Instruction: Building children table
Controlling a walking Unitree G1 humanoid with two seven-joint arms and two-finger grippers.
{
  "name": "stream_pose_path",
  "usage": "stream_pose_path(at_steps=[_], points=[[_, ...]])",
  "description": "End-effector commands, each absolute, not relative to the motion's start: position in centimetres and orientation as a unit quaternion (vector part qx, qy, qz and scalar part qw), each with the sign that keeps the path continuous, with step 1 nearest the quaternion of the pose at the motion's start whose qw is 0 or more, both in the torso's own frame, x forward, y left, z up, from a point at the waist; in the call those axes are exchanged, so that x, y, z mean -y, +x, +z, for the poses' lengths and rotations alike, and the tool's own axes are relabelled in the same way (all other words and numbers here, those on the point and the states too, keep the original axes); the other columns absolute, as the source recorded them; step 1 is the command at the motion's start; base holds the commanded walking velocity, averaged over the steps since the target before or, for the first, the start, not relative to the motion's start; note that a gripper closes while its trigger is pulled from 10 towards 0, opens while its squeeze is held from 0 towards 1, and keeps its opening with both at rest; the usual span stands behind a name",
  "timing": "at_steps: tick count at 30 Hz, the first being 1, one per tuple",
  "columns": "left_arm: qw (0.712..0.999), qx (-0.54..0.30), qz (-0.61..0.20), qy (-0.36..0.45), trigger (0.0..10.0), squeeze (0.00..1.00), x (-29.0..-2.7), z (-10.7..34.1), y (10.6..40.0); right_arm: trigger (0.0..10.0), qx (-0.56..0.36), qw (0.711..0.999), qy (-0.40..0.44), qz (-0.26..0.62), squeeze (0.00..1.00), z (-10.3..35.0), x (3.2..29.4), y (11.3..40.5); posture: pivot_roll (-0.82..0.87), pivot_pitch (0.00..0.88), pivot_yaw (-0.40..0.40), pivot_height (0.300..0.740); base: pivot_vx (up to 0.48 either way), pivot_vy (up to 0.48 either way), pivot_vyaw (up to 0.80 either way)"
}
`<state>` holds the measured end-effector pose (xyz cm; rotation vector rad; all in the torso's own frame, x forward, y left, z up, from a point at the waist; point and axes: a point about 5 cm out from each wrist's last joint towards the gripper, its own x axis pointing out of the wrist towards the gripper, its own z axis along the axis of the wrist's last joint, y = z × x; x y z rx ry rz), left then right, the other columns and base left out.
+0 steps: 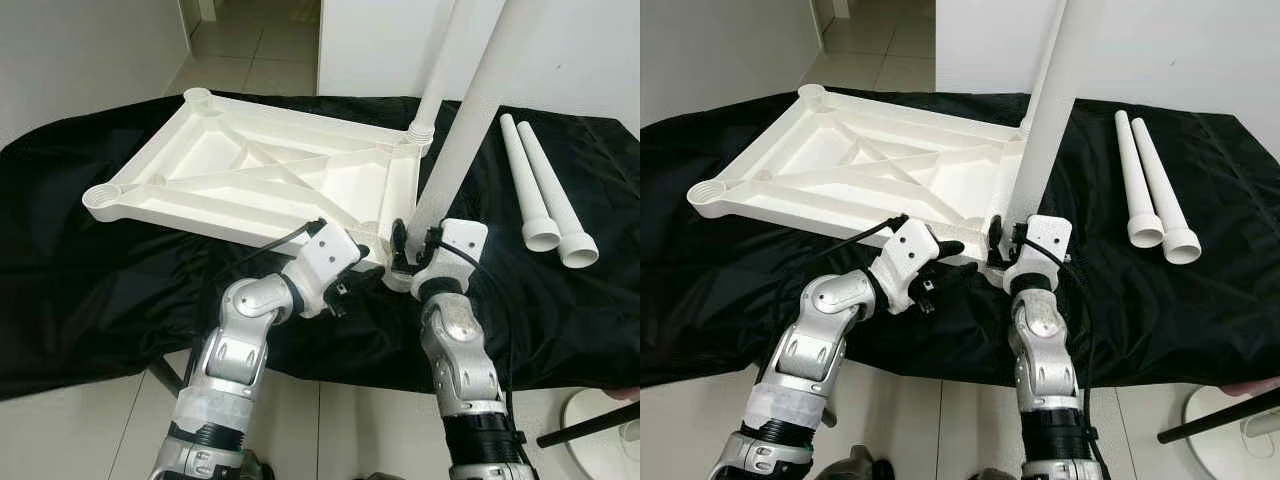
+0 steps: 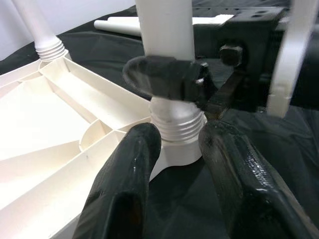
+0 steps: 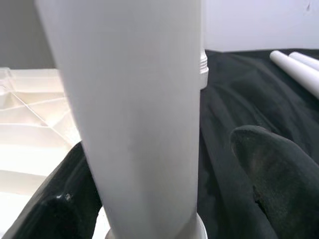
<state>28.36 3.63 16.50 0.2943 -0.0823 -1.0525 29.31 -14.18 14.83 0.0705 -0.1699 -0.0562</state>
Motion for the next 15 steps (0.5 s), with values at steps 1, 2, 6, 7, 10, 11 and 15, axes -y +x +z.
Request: stream_pose_path(at_steps=[1,2,6,7,10,11,15], points=[[0.908,0.044,-0.400,0.118,10.0,0.00,-4.0,16.3,28.7,10.0,0.110,0.993,0.045,-0.014,0.00,15.3,14.1,28.4,0.00,0.000,0.011,0.740,0.000,0.000,0.00],[0.909,0.044,-0.398,0.118,10.0,0.00,-4.2,16.3,28.8,10.0,0.123,0.991,0.046,-0.003,0.00,15.4,14.1,27.6,0.01,0.004,0.008,0.740,0.000,0.000,0.00],[0.910,0.044,-0.394,0.119,10.0,0.00,-4.4,16.4,28.8,10.0,0.134,0.990,0.043,0.012,0.00,15.6,14.2,26.5,0.01,0.007,0.010,0.740,0.000,0.000,0.00],[0.911,0.044,-0.393,0.119,10.0,0.00,-4.5,16.4,28.8,10.0,0.136,0.990,0.042,0.015,0.00,15.7,14.2,26.2,0.01,0.007,0.010,0.740,0.000,0.000,0.00],[0.911,0.044,-0.393,0.119,10.0,0.00,-4.5,16.4,28.8,10.0,0.138,0.989,0.040,0.019,0.00,15.7,14.2,25.9,0.01,0.007,0.010,0.740,0.000,0.000,0.00],[0.912,0.046,-0.389,0.118,10.0,0.00,-4.7,16.6,28.9,10.0,0.137,0.989,0.035,0.034,0.00,15.6,14.0,25.5,0.00,0.013,0.018,0.740,0.000,0.000,0.00],[0.918,0.048,-0.376,0.114,10.0,0.00,-5.5,17.1,29.6,0.0,0.126,0.990,0.020,0.068,0.00,14.6,13.6,24.2,0.00,0.015,0.026,0.740,0.000,0.000,0.00]])
